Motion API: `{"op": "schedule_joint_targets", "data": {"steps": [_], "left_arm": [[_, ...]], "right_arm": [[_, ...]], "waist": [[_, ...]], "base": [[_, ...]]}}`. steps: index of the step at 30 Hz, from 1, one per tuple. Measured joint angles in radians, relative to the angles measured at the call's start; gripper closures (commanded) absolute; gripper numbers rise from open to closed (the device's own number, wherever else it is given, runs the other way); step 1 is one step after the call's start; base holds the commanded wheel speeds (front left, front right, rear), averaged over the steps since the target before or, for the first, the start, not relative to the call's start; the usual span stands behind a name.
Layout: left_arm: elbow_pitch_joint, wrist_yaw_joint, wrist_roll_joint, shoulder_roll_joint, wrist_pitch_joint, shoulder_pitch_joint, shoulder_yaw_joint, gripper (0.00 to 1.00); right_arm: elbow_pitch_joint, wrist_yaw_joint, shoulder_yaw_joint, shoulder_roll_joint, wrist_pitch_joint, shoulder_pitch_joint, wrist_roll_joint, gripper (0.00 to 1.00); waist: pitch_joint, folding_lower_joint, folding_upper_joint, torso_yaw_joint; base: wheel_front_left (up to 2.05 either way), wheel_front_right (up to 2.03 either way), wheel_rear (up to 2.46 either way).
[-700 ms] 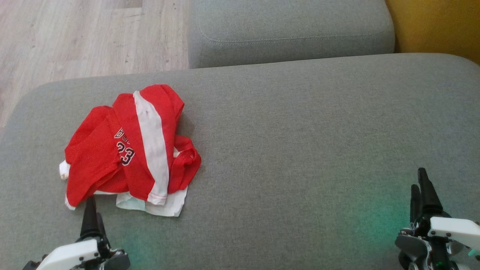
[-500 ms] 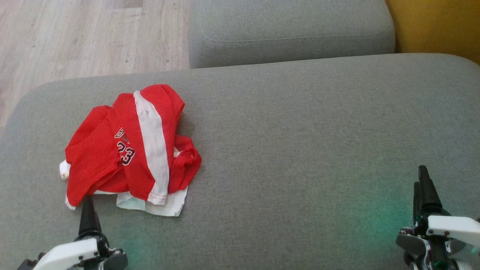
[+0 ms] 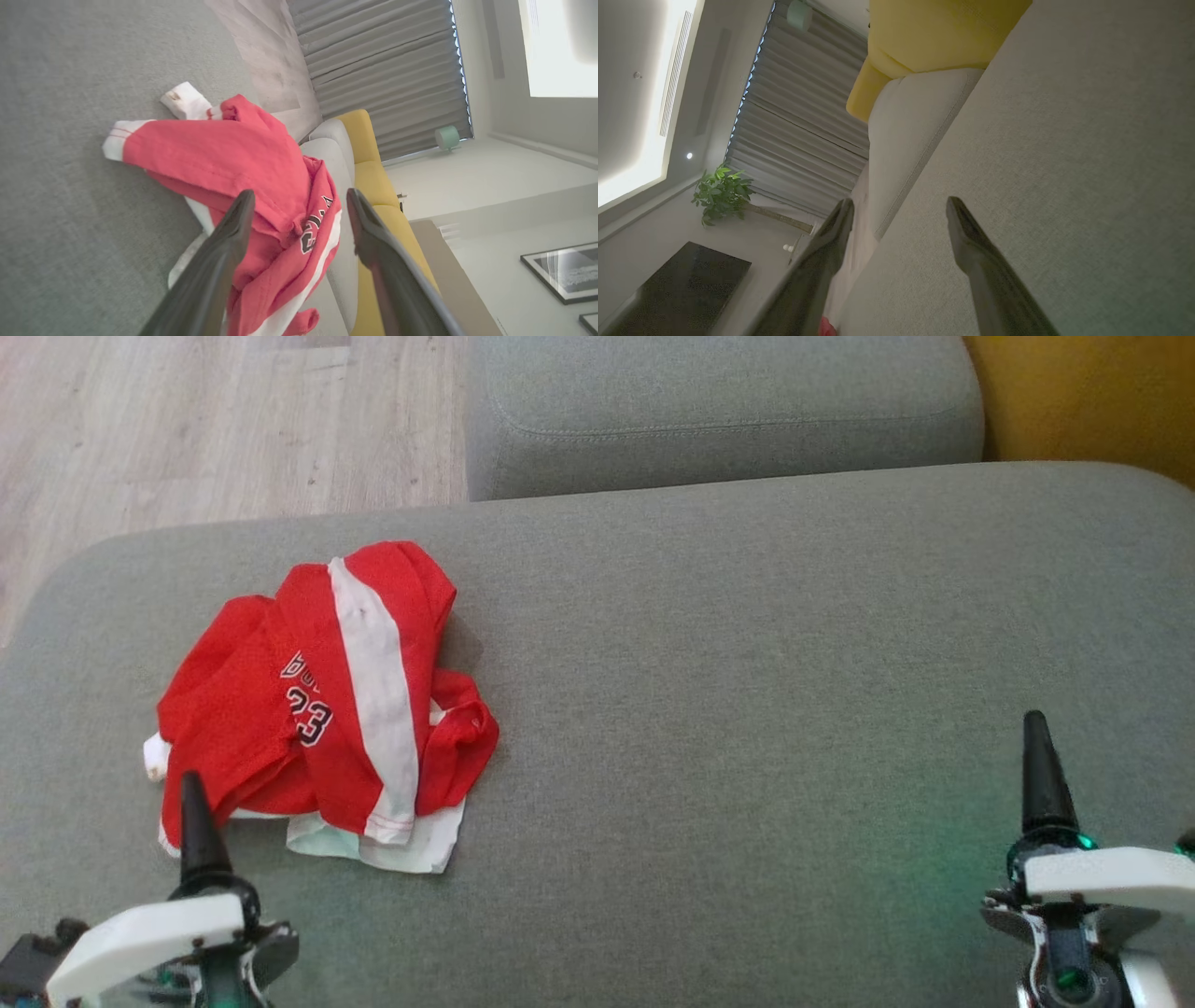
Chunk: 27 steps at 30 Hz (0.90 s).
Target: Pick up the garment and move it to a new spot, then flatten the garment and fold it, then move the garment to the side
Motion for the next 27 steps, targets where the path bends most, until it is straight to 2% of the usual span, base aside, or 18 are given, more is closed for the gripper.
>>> {"op": "schedule_joint_targets", "data": {"steps": [7, 27], "left_arm": [[-0.055, 0.027, 0.125, 0.0, -0.018, -0.002, -0.049, 0.0], [-0.077, 0.035, 0.518, 0.001, -0.076, -0.023, -0.213, 0.0]], "right_arm": [[-0.031, 0.0, 0.019, 0.0, -0.022, 0.0, -0.138, 0.0], [-0.057, 0.0, 0.07, 0.0, -0.077, -0.001, -0.464, 0.0]], "waist": [[0.005, 0.0, 0.0, -0.003], [0.008, 0.0, 0.0, 0.0]], "base": [[0.0, 0.0, 0.0], [0.0, 0.0, 0.0]]}}
